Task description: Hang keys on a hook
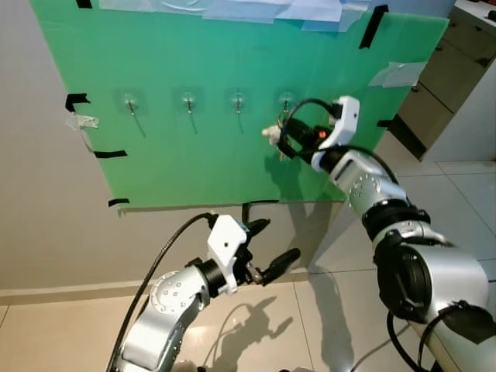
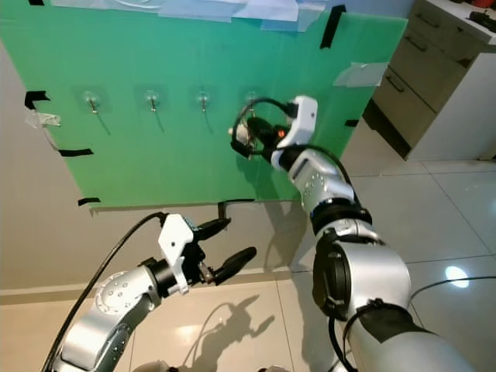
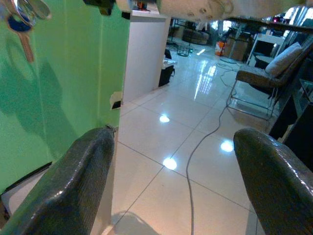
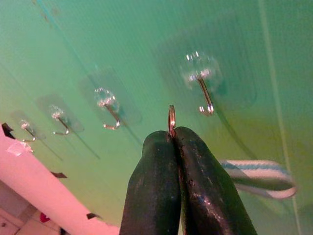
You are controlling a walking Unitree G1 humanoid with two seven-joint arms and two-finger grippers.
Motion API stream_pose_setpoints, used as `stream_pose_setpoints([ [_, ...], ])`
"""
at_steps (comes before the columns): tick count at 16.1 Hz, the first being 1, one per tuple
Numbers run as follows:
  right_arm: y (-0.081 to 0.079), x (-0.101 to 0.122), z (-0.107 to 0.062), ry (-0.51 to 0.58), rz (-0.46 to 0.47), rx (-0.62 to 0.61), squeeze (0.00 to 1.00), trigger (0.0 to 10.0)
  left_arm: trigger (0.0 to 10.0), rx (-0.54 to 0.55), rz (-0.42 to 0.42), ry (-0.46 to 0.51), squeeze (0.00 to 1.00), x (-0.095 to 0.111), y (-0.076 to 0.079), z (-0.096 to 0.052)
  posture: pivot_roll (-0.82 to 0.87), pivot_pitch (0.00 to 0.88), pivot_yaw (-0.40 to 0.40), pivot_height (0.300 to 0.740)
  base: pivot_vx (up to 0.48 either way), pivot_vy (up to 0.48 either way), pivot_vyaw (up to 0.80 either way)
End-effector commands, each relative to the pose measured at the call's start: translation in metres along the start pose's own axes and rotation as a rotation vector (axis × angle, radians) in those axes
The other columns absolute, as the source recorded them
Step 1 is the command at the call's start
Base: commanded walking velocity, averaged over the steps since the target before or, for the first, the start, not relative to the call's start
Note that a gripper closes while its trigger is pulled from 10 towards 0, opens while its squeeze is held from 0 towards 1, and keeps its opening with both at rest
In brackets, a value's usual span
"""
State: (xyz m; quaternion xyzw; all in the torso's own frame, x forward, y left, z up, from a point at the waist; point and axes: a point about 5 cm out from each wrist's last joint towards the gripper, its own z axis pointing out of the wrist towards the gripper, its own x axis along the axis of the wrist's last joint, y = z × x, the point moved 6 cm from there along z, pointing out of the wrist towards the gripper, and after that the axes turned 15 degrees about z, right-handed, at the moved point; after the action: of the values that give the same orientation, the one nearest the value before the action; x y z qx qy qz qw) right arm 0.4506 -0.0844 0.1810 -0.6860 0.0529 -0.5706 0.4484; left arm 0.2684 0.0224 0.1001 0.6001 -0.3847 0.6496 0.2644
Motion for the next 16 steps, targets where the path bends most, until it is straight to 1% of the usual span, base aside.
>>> stream_pose_setpoints([
  [1, -0.002, 0.009, 0.001, 0.018, -0.027, -0.009, 0.00, 0.0, 10.0, -0.003, 0.008, -0.007, 0.00, -0.001, 0.003, 0.000, 0.15, 0.032, -0.066, 0.740, 0.000, 0.000, 0.00],
  [4, -0.009, 0.015, 0.005, 0.022, -0.091, 0.010, 0.00, 0.0, 10.0, 0.008, 0.012, -0.006, 0.00, -0.001, 0.003, -0.001, 0.16, 0.034, -0.072, 0.740, 0.000, 0.000, 0.00],
  [5, -0.009, 0.014, 0.006, 0.018, -0.082, 0.006, 0.00, 0.0, 10.0, 0.009, 0.012, -0.006, 0.00, 0.000, 0.003, -0.001, 0.16, 0.035, -0.072, 0.740, 0.000, 0.000, 0.00],
  [7, -0.003, 0.015, 0.004, 0.029, -0.013, -0.020, 0.00, 0.0, 10.0, 0.010, 0.009, -0.010, 0.00, -0.001, 0.004, -0.002, 0.17, 0.039, -0.072, 0.740, 0.000, 0.000, 0.00],
  [10, 0.012, 0.017, -0.001, 0.084, 0.192, -0.087, 0.00, 0.0, 10.0, 0.003, -0.003, -0.022, 0.00, -0.003, 0.005, -0.003, 0.17, 0.043, -0.069, 0.740, 0.000, 0.000, 0.00],
  [11, 0.015, 0.014, -0.003, 0.085, 0.214, -0.102, 0.00, 0.0, 10.0, 0.004, -0.005, -0.024, 0.00, -0.003, 0.004, -0.002, 0.17, 0.043, -0.069, 0.740, 0.000, 0.000, 0.00],
  [13, 0.017, 0.011, -0.003, 0.079, 0.213, -0.108, 0.00, 0.0, 10.0, 0.006, -0.006, -0.026, 0.00, -0.004, 0.004, -0.003, 0.17, 0.043, -0.070, 0.740, 0.000, 0.000, 0.00],
  [14, 0.018, 0.010, -0.004, 0.084, 0.238, -0.111, 0.00, 0.0, 10.0, 0.005, -0.008, -0.027, 0.00, -0.004, 0.004, -0.003, 0.17, 0.043, -0.070, 0.740, 0.000, 0.000, 0.00],
  [15, 0.024, 0.009, -0.006, 0.094, 0.302, -0.136, 0.00, 0.0, 10.0, 0.004, -0.012, -0.029, 0.00, -0.004, 0.005, -0.002, 0.17, 0.043, -0.070, 0.740, 0.000, 0.000, 0.00],
  [16, 0.034, 0.001, -0.011, 0.084, 0.355, -0.194, 0.00, 0.0, 10.0, 0.001, -0.019, -0.032, 0.00, -0.005, 0.006, -0.002, 0.17, 0.044, -0.070, 0.740, 0.000, 0.000, 0.00],
])
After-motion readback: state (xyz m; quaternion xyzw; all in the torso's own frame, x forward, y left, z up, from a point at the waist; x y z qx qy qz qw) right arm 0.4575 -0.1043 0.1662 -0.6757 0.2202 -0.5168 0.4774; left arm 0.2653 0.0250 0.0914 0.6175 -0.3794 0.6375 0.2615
